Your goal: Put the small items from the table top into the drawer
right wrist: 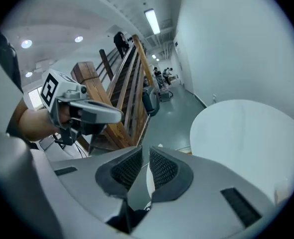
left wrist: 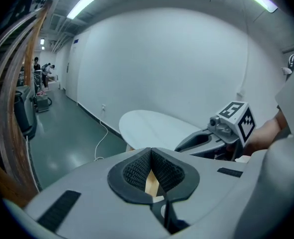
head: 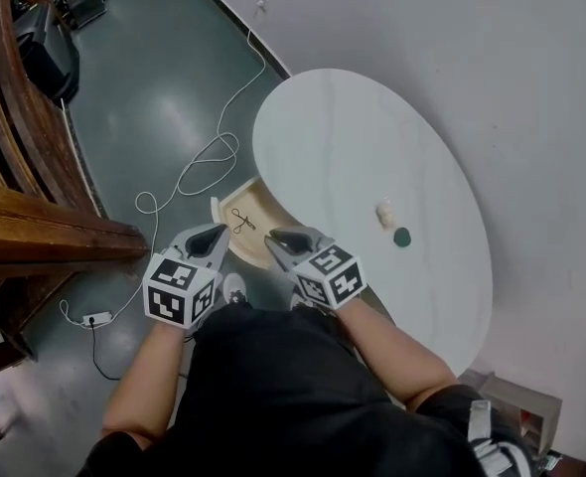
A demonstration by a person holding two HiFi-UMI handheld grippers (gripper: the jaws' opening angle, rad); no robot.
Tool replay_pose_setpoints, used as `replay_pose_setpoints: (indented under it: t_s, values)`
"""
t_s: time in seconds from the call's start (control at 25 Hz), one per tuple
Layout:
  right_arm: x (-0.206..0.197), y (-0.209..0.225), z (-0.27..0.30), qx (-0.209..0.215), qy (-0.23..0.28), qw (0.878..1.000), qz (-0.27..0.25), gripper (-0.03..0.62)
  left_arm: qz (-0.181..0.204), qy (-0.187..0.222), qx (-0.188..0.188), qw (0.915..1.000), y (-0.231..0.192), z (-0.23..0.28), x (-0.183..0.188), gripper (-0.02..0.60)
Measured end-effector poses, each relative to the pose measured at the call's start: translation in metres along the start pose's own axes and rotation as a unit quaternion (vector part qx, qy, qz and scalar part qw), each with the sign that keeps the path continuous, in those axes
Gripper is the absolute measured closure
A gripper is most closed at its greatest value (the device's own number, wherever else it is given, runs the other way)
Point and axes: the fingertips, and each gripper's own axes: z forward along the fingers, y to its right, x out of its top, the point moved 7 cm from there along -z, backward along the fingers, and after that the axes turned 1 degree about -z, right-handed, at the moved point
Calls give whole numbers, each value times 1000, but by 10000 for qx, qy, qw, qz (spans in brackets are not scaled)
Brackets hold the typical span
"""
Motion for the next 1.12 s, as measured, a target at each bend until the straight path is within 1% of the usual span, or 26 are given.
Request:
replay_pose_setpoints:
  t_s: [0.2, 0.36, 0.48, 0.64, 0.76, 0.92, 1.12]
  values:
    - [11, -5, -55, -348, 633, 9974, 37, 565, 347, 261, -368, 9984, 32, -1, 23, 566]
    - [18, -1, -94, -613, 1103, 9918, 178, 576, 602, 439, -608, 9954, 57, -2, 42, 566]
    - [15, 4, -116, -839, 1339, 9871, 244, 583, 724, 524, -734, 9933, 74, 1, 50, 566]
    - [4, 15, -138, -1124, 1508, 9812, 428, 585, 904, 560, -865, 9906, 96, 10, 58, 566]
    - [-1, 17, -151, -1275, 1578, 9782, 434, 585, 989, 604, -980, 9884, 110, 14, 62, 566]
    - [-5, 17, -163, -1390, 1627, 9761, 381, 585, 1079, 630, -1113, 9859, 125, 18, 65, 566]
    - [-15, 19, -175, -1446, 1654, 9746, 433, 585, 1197, 577, -1250, 9832, 143, 25, 68, 566]
